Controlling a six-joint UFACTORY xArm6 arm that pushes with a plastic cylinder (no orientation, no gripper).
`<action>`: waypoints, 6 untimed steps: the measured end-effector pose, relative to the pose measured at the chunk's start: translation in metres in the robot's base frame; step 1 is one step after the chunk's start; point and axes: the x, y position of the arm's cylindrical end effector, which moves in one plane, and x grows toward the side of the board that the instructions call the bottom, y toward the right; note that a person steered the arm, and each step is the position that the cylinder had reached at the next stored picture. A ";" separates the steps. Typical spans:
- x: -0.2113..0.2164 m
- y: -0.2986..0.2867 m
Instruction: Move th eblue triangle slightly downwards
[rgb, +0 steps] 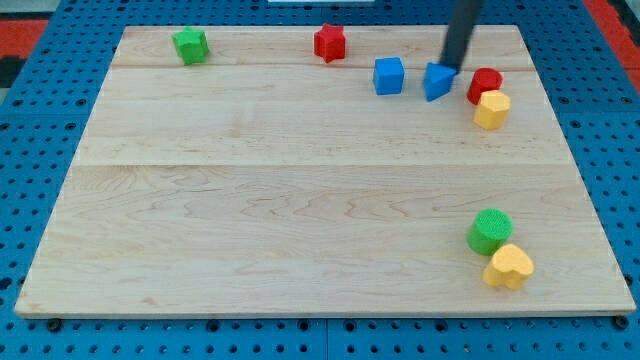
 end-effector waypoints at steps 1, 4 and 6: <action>0.024 -0.076; -0.021 -0.035; 0.094 -0.036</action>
